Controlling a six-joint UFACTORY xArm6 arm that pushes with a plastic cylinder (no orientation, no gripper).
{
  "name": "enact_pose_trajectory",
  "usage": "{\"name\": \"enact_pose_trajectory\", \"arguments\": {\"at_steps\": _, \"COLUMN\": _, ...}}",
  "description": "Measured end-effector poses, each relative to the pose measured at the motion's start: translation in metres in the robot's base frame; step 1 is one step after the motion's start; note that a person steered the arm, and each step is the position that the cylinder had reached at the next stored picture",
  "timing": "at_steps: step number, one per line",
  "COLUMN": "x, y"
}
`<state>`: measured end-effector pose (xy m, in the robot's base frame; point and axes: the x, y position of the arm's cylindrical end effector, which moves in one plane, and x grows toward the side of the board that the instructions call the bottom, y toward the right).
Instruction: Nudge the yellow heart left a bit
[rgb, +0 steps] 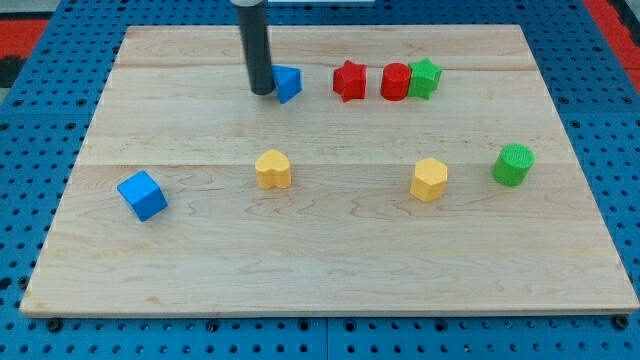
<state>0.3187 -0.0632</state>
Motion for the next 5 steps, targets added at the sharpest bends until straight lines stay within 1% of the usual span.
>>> {"name": "enact_pose_trajectory", "arguments": {"at_steps": 1, "x": 0.0, "y": 0.022}}
{"name": "enact_pose_trajectory", "arguments": {"at_steps": 2, "x": 0.007, "y": 0.025}}
{"name": "enact_pose_trajectory", "arguments": {"at_steps": 3, "x": 0.044, "y": 0.011}}
{"name": "enact_pose_trajectory", "arguments": {"at_steps": 4, "x": 0.053, "y": 0.053}}
{"name": "enact_pose_trajectory", "arguments": {"at_steps": 5, "x": 0.079, "y": 0.08}}
